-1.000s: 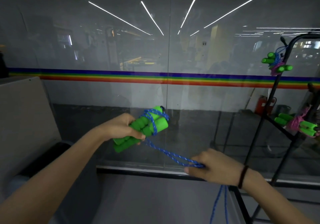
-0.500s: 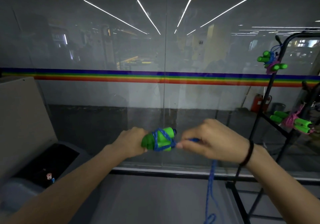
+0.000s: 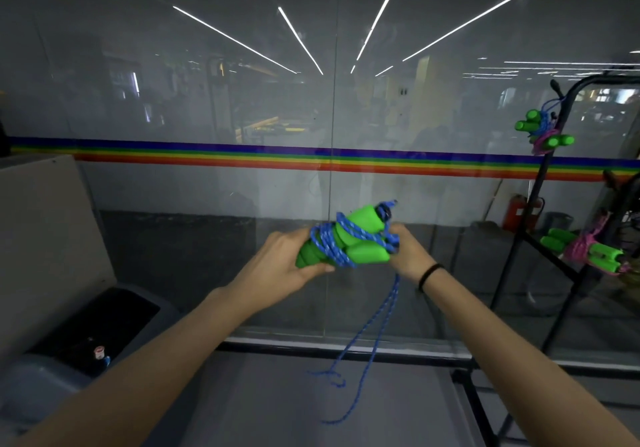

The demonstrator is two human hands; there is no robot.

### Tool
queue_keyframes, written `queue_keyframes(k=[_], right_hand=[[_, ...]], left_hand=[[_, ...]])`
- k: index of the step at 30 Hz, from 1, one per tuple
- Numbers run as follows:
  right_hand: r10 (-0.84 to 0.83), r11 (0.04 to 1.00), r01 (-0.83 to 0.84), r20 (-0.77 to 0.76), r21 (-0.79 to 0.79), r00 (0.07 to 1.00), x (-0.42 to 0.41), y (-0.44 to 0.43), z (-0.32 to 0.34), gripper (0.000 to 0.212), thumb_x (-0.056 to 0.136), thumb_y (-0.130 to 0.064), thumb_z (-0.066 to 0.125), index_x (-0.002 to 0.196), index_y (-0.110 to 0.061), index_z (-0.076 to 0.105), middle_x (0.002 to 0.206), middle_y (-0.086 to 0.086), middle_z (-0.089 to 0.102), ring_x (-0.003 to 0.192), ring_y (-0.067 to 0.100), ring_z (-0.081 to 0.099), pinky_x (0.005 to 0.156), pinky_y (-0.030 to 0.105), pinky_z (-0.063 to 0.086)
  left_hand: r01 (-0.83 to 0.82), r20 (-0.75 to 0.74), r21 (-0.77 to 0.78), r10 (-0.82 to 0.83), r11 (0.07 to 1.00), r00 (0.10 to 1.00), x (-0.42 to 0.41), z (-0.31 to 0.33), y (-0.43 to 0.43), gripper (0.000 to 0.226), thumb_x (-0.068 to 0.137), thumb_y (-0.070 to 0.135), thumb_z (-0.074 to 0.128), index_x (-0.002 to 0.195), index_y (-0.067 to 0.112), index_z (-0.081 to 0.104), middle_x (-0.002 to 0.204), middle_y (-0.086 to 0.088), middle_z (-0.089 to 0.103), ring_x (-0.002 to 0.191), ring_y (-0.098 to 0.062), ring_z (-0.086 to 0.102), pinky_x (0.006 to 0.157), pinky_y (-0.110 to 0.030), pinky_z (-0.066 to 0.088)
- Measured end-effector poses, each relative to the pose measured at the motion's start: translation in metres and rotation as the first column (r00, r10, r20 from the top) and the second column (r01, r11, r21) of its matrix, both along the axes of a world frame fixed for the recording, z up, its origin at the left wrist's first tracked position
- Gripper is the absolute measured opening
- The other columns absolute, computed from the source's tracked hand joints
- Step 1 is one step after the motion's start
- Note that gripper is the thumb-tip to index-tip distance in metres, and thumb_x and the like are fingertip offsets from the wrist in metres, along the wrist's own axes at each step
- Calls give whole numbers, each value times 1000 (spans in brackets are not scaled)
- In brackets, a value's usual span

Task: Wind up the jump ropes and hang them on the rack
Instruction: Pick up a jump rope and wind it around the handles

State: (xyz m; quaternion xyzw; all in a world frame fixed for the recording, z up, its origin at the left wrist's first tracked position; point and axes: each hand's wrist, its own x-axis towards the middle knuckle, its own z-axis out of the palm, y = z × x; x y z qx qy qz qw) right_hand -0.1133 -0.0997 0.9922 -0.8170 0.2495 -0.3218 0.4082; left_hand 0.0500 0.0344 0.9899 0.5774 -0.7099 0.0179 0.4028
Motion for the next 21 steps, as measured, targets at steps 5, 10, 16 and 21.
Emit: queue_keyframes(k=[5,10,16,21], right_hand=[[-41,981,-6,-236,-196,971,6,18,-27,34,95,-26,48,62,-25,59,54,-12,58,55,-2,51,66,24,41],[-220,868,-66,-500,-493,838,2,49,-19,29,96,-35,39,101,-14,59,101,18,64,96,34,60,80,37,45],[-260,765,-260,-652,-589,712,-12,66,3,34,94,-40,42,105,-13,59,109,16,61,103,34,58,70,31,32],[-85,758,-404,-691,-513,718,-18,55,24,29,84,-48,57,89,-21,68,79,-2,66,79,13,59,66,26,40]], left_hand=[[-249,-235,17,246,968,940,-1,-9,-7,52,67,26,81,108,13,50,90,6,64,83,-11,60,64,-11,39],[-299,-149,155,322,941,935,1,-25,-15,61,70,36,77,120,22,46,103,2,65,96,-22,63,84,-36,51],[-377,168,421,338,825,926,7,-35,-18,49,71,39,74,115,27,54,109,-2,67,106,-25,61,82,-35,49],[-196,424,543,-65,816,904,-14,-35,-5,43,74,37,68,114,31,52,107,0,66,102,-22,61,76,-29,44]])
